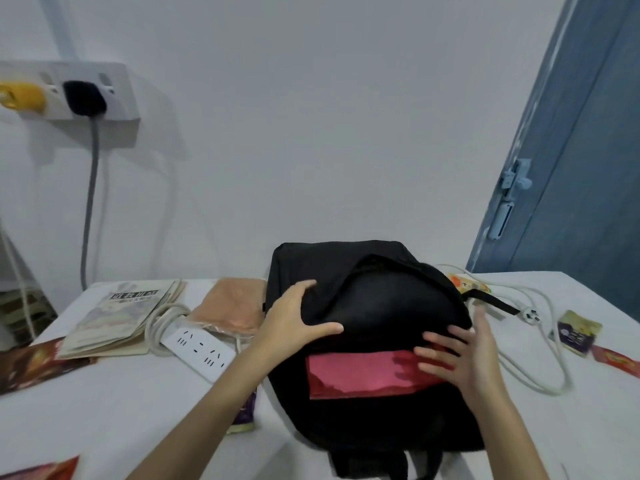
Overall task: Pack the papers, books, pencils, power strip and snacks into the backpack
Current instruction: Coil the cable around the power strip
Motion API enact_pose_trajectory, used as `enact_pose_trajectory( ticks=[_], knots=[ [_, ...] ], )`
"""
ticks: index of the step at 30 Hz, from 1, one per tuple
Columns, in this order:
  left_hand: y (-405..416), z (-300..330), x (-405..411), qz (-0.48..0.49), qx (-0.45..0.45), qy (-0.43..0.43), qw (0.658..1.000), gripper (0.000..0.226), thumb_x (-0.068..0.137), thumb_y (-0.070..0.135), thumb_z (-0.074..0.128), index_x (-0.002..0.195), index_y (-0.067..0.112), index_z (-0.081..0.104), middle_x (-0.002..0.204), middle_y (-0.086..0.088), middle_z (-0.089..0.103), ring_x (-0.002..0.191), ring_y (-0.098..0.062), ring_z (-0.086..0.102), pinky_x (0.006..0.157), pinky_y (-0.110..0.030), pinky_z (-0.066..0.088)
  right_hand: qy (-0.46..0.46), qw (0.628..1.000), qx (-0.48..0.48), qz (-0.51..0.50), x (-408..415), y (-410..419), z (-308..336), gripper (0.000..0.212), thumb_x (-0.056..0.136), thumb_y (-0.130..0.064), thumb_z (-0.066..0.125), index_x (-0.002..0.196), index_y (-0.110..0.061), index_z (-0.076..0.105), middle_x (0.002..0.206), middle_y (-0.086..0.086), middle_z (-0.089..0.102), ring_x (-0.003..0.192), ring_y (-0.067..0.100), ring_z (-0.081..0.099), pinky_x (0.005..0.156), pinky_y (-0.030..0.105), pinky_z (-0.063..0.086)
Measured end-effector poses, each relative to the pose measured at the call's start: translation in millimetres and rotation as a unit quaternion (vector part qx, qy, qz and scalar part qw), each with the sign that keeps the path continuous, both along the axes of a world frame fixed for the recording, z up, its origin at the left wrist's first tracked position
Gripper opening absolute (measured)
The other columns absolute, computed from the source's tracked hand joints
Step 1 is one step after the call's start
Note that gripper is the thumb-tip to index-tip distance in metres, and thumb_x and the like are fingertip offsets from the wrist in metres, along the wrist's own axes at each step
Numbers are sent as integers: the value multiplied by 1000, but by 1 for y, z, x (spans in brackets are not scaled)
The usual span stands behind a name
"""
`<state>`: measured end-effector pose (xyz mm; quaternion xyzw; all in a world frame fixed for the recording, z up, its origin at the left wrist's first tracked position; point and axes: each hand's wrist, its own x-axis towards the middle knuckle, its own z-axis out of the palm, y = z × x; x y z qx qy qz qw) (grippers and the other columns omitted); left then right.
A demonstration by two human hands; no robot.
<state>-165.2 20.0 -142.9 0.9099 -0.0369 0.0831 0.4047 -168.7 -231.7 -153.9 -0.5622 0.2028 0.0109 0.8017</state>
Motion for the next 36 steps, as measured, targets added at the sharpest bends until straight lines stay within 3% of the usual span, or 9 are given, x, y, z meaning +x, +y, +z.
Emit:
enact_pose_trajectory(
  ticks=[2,5,8,11,15,20,27,33,36],
  knots=[
    [8,-8,-16,-47,-5,-3,999,63,63,51,78,118,31,55,113,21,54,111,0,49,106,-30,36,-11,999,-37,-34,-11,-4,7,98,66,-83,43,139,-18,33,108,20,57,75,35,63,60,45,55],
    [17,-28,-38,-147,67,56,985,39,60,71,66,91,48,60,104,31,51,107,13,40,113,-39,19,0,981,-179,-72,-22,-8,4,73,77,-64,57,127,-11,49,119,12,56,97,31,58,82,44,52],
    [29,-51,-54,-205,108,84,969,55,71,61,66,121,41,55,130,33,39,132,13,17,114,-29,-9,33,926,-370,-66,-30,-1,-17,77,67,-51,74,126,-6,53,124,18,58,114,36,53,100,47,41],
    [37,-56,-64,-207,55,35,976,49,79,46,67,125,35,54,134,31,39,129,20,19,110,-12,0,68,867,-492,-39,-38,12,-38,71,76,-31,75,134,-4,45,131,29,48,124,43,40,103,47,31],
    [76,-58,-65,-39,-32,-93,994,24,85,21,66,107,30,63,118,16,56,112,8,47,98,-16,35,67,871,-465,-141,-49,18,-42,89,74,-20,77,142,2,25,139,33,34,129,46,30,103,52,28],
    [143,-68,-54,180,208,-44,960,61,75,-6,55,130,18,46,141,-7,36,132,-26,29,103,-38,29,74,942,-293,-146,-65,4,-57,95,73,-30,79,139,10,24,137,21,44,128,35,42,105,44,32],
    [170,-78,-30,156,371,7,915,80,69,0,57,136,33,29,142,3,26,139,-24,10,106,-45,16,111,953,-282,-14,-70,-5,-39,53,70,-39,79,71,11,62,82,16,62,80,31,55,77,36,42],
    [187,-73,-27,110,434,-33,894,81,37,19,89,107,37,50,100,0,62,110,-25,46,85,-65,36,91,927,-363,-32,-66,23,-43,58,78,-34,73,108,13,57,104,24,62,99,38,57,81,37,44],
    [191,-53,-31,50,451,8,891,77,52,45,84,118,33,46,126,5,53,133,-25,35,100,-67,20,92,892,-438,-66,-65,48,-44,65,82,-32,67,117,18,44,110,31,57,103,44,55,84,42,45]
  ],
)
